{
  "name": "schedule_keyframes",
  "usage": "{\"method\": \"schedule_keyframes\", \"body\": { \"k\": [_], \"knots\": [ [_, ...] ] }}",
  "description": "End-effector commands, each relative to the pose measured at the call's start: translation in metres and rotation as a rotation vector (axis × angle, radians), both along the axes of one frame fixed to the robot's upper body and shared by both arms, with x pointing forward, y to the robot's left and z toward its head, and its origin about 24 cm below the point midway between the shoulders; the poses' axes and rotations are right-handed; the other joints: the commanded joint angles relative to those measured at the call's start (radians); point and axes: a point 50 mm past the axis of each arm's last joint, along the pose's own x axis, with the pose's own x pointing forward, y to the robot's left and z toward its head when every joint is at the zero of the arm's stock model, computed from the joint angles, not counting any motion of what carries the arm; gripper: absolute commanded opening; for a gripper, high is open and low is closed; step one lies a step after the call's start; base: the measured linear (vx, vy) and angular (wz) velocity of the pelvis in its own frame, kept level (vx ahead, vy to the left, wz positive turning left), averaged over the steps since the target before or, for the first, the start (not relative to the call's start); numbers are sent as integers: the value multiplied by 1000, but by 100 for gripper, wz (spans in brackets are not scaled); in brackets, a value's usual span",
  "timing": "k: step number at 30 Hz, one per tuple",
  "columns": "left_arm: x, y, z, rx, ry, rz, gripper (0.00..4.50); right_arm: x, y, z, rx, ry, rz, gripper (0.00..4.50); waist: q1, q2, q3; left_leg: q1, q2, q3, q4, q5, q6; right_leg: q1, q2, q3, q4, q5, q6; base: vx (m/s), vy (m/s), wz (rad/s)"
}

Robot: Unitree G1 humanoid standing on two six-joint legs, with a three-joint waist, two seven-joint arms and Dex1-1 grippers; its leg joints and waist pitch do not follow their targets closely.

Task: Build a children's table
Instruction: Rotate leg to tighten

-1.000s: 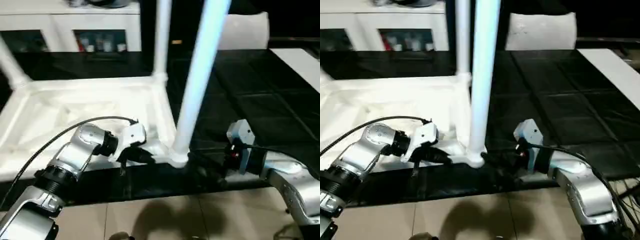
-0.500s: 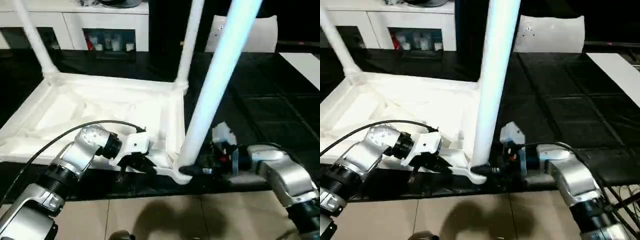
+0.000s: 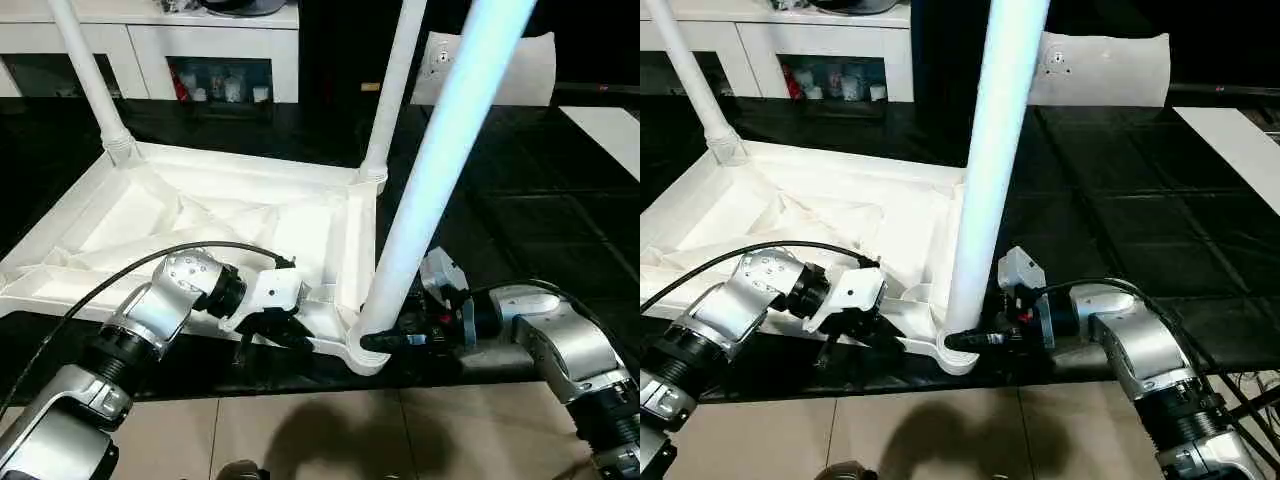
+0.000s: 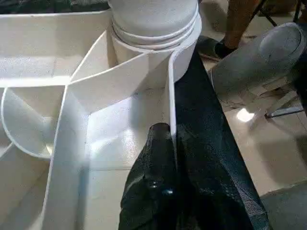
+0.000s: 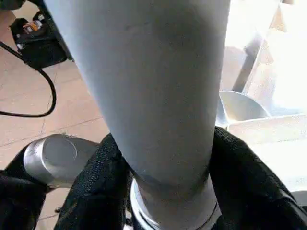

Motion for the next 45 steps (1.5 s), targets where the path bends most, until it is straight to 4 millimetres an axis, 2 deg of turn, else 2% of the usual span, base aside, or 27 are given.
{"method": "schedule_keyframes", "body": {
  "k": [1, 4, 5, 6, 8, 9, 10, 14, 16, 18, 19, 20, 21, 22, 23, 27, 28, 30, 31, 32, 34, 35, 36, 37, 38, 42, 45],
  "knots": [
    [11, -10, 12, -32, -58, 51, 0, -4, 6, -3, 27, 39, -4, 202, -7, -1, -66, 16, 56, -6, -73, -92, 47, 40, -73, 33, -58, -9, -293, 0, 0, 0],
    [20, -14, 11, -30, -83, 153, 0, -3, 9, -6, 45, 39, -90, 200, -6, -3, -64, 17, 55, -7, -76, -127, 31, 39, -76, 33, -65, -68, -285, 0, 0, 0],
    [24, -18, 12, -57, -77, 221, 0, 1, 12, -12, 22, 26, -162, 200, -5, 4, -64, 20, 55, -7, -77, -139, 17, 34, -76, 34, -66, -91, -280, 0, 0, 0],
    [31, -26, 14, -99, -76, 322, 0, 7, 16, -20, -24, 3, -285, 200, -9, 3, -62, 18, 53, -7, -78, -147, 8, 34, -74, 34, -69, -105, -278, 0, 0, 0],
    [37, -35, 15, -130, -72, 419, 0, 16, 22, -29, -46, 9, -441, 198, -19, -3, -60, 16, 47, -10, -83, -185, -26, 36, -76, 32, -78, -211, -244, 0, 0, 0],
    [39, -38, 15, -139, -74, 450, 0, 20, 24, -30, -31, 21, -496, 198, -21, -6, -60, 11, 46, -14, -85, -187, -31, 41, -77, 31, -79, -232, -233, 0, 0, 0],
    [41, -40, 15, -146, -75, 473, 0, 22, 26, -30, -22, 29, -532, 195, -29, -1, -59, 14, 47, -14, -87, -200, -37, 34, -76, 32, -83, -250, -225, 0, 0, 0],
    [52, -59, 17, -187, -87, 663, 0, 45, 47, -32, 22, 109, -869, 193, -55, 0, -64, 11, 42, -14, -83, -189, -31, 35, -71, 33, -83, -204, -232, 0, 0, 0],
    [52, -62, 17, -191, -88, 681, 0, 48, 50, -31, 25, 115, -908, 193, -59, 1, -67, 7, 41, -13, -81, -161, -26, 39, -70, 32, -81, -170, -234, 0, 0, 0],
    [52, -68, 17, -199, -93, 695, 0, 51, 59, -29, 32, 120, -943, 193, -57, 2, -71, 4, 40, -10, -77, -102, -6, 42, -66, 34, -74, -62, -244, 0, 0, 0],
    [52, -70, 18, -201, -90, 701, 0, 51, 62, -29, 44, 123, -947, 193, -58, 1, -72, 3, 40, -9, -76, -89, 0, 44, -66, 34, -71, -36, -248, 0, 0, 0],
    [52, -71, 18, -203, -91, 708, 0, 51, 64, -27, 60, 122, -949, 228, -56, 2, -72, 4, 40, -8, -74, -71, 12, 44, -65, 34, -70, 5, -255, 0, 0, 0],
    [52, -72, 17, -202, -89, 710, 0, 52, 66, -26, 74, 120, -956, 249, -55, 2, -72, 3, 40, -8, -74, -66, 17, 46, -65, 34, -69, 17, -258, 0, 0, 0],
    [52, -71, 16, -193, -94, 709, 0, 52, 67, -23, 102, 105, -959, 249, -53, 5, -72, 4, 41, -7, -75, -66, 24, 45, -66, 34, -69, 27, -260, 0, 0, 0],
    [52, -70, 16, -187, -99, 707, 0, 51, 68, -22, 115, 95, -959, 263, -53, 4, -72, 3, 41, -8, -76, -68, 30, 47, -66, 34, -68, 33, -263, 0, 0, 0],
    [47, -61, 14, -162, -112, 623, 0, 48, 53, -16, 143, 42, -948, 298, -53, 7, -69, 5, 45, -8, -79, -98, 22, 44, -65, 33, -71, 3, -260, 0, 0, 0],
    [47, -60, 14, -163, -110, 618, 0, 48, 52, -16, 145, 38, -949, 298, -53, 7, -71, 5, 45, -9, -79, -101, 21, 47, -66, 33, -71, 5, -257, 0, 0, 0],
    [44, -55, 15, -149, -123, 549, 0, 45, 38, -13, 145, -8, -903, 331, -52, 6, -73, 3, 44, -9, -76, -74, 30, 50, -65, 34, -66, 57, -262, 0, 0, 0],
    [43, -53, 14, -144, -125, 533, 0, 44, 35, -12, 143, -21, -889, 331, -50, 8, -73, 4, 44, -9, -76, -72, 34, 49, -65, 33, -66, 64, -262, 0, 0, 0],
    [39, -49, 13, -132, -134, 444, 0, 40, 25, -11, 134, -54, -827, 340, -48, 8, -72, 2, 45, -9, -75, -71, 46, 51, -65, 33, -66, 76, -264, 0, 0, 0],
    [36, -47, 13, -131, -142, 388, 0, 37, 18, -10, 116, -76, -782, 344, -46, 8, -73, 2, 46, -8, -74, -63, 55, 51, -66, 33, -64, 103, -271, 0, 0, 0],
    [33, -45, 13, -130, -135, 353, 0, 34, 12, -10, 95, -95, -736, 362, -47, 9, -72, 4, 47, -6, -74, -71, 57, 46, -66, 32, -64, 92, -278, 0, 0, 0],
    [32, -43, 12, -122, -123, 328, 0, 31, 8, -10, 81, -109, -689, 374, -45, 9, -71, 5, 48, -7, -74, -82, 56, 47, -66, 31, -65, 76, -280, 0, 0, 0],
    [31, -42, 12, -115, -120, 312, 0, 29, 6, -9, 76, -113, -667, 380, -40, 9, -70, 9, 50, -5, -74, -102, 53, 44, -68, 32, -69, 44, -280, 0, 0, 0],
    [25, -36, 9, -78, -124, 211, 0, 24, -2, -7, 56, -121, -578, 380, -34, 10, -68, 9, 53, -6, -77, -118, 50, 44, -69, 34, -71, 14, -278, 0, 0, 0],
    [17, -32, 8, -66, -88, 99, 0, 16, -10, -1, 37, -121, -421, 380, -19, 10, -66, 12, 55, -4, -78, -139, 45, 40, -69, 34, -70, -11, -274, 0, 0, 0],
    [10, -29, 10, -38, -34, -30, 0, 7, -14, 4, 25, -93, -242, 380, -6, 9, -66, 13, 59, -4, -79, -142, 45, 40, -71, 33, -68, -26, -272, 0, 0, 0]
  ]
}}
